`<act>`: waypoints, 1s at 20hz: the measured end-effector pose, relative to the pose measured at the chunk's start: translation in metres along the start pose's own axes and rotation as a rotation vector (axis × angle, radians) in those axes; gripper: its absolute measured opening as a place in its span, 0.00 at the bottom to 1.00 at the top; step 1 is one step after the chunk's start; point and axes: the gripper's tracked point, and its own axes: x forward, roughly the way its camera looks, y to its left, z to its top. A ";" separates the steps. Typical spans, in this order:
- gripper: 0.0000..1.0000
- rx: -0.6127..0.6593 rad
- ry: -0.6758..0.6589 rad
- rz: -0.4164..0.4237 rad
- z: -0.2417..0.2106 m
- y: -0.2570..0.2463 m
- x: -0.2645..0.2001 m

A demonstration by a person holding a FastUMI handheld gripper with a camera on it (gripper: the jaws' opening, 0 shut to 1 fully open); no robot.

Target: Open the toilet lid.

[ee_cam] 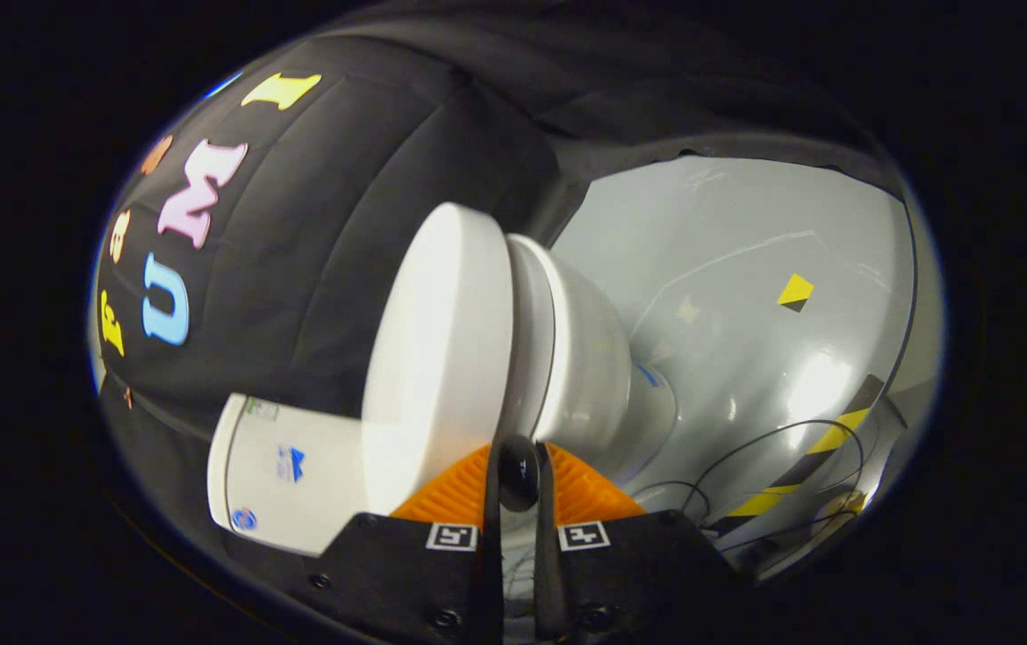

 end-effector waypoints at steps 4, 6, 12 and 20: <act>0.05 -0.027 -0.020 0.020 0.003 0.005 -0.005; 0.05 -0.067 -0.026 0.005 0.001 0.006 -0.011; 0.05 -0.209 -0.076 -0.020 0.014 0.045 -0.032; 0.05 -0.548 -0.188 -0.017 0.015 0.146 -0.078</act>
